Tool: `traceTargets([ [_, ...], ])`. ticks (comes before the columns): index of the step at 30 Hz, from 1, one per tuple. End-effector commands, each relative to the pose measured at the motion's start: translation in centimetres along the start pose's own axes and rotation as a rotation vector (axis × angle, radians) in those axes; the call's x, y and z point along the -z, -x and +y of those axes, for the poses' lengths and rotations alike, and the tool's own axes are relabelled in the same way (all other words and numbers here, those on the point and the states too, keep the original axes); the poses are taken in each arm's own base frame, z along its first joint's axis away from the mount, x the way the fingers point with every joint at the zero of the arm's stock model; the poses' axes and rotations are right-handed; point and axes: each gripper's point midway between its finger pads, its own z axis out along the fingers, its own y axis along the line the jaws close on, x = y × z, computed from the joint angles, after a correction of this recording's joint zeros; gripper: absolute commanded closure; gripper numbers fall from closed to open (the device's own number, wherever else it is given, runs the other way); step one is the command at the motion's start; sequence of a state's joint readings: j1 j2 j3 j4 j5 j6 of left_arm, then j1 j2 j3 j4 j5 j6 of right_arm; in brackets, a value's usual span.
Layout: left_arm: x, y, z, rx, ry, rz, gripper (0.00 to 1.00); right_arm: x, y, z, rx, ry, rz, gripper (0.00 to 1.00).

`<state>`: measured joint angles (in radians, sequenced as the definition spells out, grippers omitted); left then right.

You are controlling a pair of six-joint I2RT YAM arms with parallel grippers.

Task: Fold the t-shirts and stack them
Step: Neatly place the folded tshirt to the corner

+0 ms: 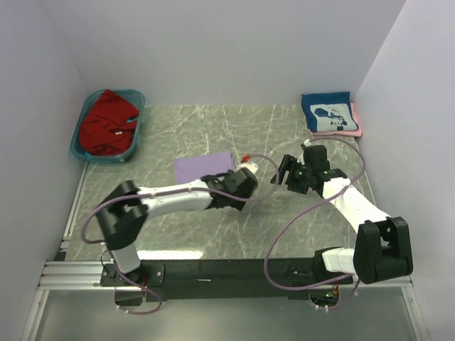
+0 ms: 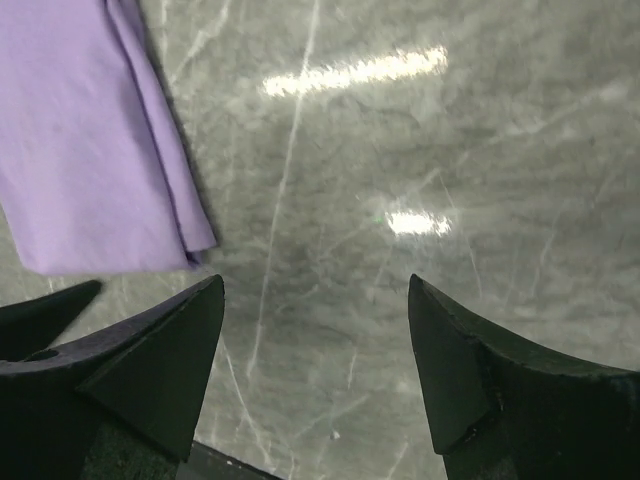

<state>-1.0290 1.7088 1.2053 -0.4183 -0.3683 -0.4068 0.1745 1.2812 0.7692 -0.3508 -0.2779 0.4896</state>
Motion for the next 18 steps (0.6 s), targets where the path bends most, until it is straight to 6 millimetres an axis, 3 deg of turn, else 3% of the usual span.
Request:
traceTargets([
  [1,-1.3,-0.1,-1.0,-0.094,0.044,0.010,0.44,1.1,0.6,0.6,0.005,0.034,-0.035,0.20],
  [7,-3.4,-1.7,-1.0,-0.137,0.079,0.058,0.46,1.2,0.3,1.6,-0.006,0.095,-0.033,0.20],
  [14,-5.0,-2.8,-0.4,-0.172,0.124,0.086,0.53,-0.3,-0.6,2.4,-0.045,0.170,0.000,0.21],
  [18,-4.5,-2.8,-0.5,-0.166,0.099,0.074,0.81,-1.7,-0.9,2.5,-0.106,0.175,0.043,0.21],
])
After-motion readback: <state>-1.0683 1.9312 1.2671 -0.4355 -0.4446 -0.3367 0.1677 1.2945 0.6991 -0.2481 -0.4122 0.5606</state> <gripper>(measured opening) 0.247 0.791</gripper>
